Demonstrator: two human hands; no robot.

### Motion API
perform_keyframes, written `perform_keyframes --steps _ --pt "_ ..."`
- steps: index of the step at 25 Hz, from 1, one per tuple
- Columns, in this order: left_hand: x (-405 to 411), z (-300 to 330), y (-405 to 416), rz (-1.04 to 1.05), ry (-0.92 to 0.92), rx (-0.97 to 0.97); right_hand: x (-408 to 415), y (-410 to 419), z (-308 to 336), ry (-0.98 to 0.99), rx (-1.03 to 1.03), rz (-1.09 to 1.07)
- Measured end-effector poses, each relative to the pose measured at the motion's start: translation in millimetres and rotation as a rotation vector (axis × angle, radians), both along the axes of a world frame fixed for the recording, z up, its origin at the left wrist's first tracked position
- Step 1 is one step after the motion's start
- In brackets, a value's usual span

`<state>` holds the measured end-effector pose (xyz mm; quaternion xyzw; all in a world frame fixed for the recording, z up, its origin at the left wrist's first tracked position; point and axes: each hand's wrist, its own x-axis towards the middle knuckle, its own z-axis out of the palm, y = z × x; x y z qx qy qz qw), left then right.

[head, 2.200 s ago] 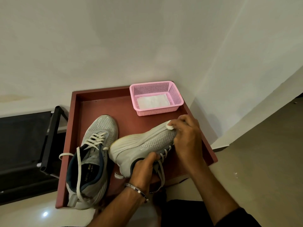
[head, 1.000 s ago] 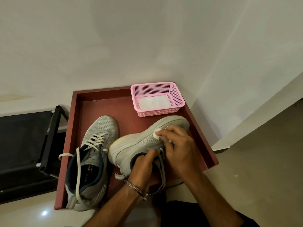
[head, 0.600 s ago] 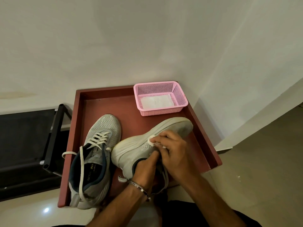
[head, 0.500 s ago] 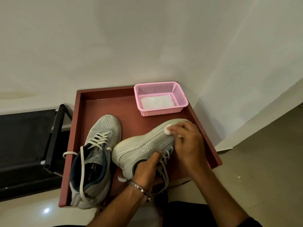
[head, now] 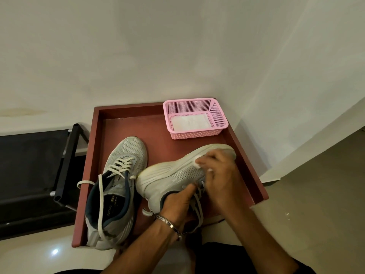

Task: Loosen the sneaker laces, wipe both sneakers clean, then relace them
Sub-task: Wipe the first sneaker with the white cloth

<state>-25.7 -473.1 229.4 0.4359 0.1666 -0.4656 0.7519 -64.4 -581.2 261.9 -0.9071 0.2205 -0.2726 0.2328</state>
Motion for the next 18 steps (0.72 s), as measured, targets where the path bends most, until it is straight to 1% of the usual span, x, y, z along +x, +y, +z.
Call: perform_keyframes --steps 1,2,3,5,6,7,9,10,11,13,14,15,17,18 --pt "-1 0 -1 0.006 0.007 -0.008 -1 6 -2 0.02 -0.049 0.111" --pt "-1 -1 -2 0.016 0.005 -0.011 -1 2 -3 0.022 -0.071 0.161" --pt "-2 0 -1 0.009 -0.01 -0.011 1 -10 -1 0.006 -0.059 0.119" --pt "-1 -2 -1 0.008 -0.057 0.018 0 -26 4 -0.044 0.007 -0.112" --pt "0 -3 -2 0.012 -0.061 0.036 0 -24 6 -0.026 0.032 -0.145" --pt "0 -5 -3 0.021 -0.049 0.03 1 -13 6 0.01 0.032 -0.076" --pt "-1 -7 -4 0.035 -0.013 -0.004 0 9 3 0.072 -0.002 0.188" --pt "-1 -8 -5 0.033 0.002 -0.016 1 7 3 0.073 -0.009 0.242" --pt "-1 -9 -4 0.03 0.022 -0.031 2 -1 2 0.045 0.001 0.196" --pt "-1 -8 -4 0.037 0.024 -0.038 1 -18 2 -0.027 0.031 -0.052" --pt "-2 -5 -4 0.05 0.012 -0.012 1 -18 2 -0.035 0.053 -0.111" --pt "-4 -1 -4 0.053 0.011 -0.007 2 -9 1 -0.029 0.072 -0.075" --pt "-7 3 -5 0.07 0.024 -0.016 2 17 -1 0.017 0.112 0.144" --pt "-9 5 -5 0.087 0.023 -0.019 3 21 -3 0.017 0.12 0.205"
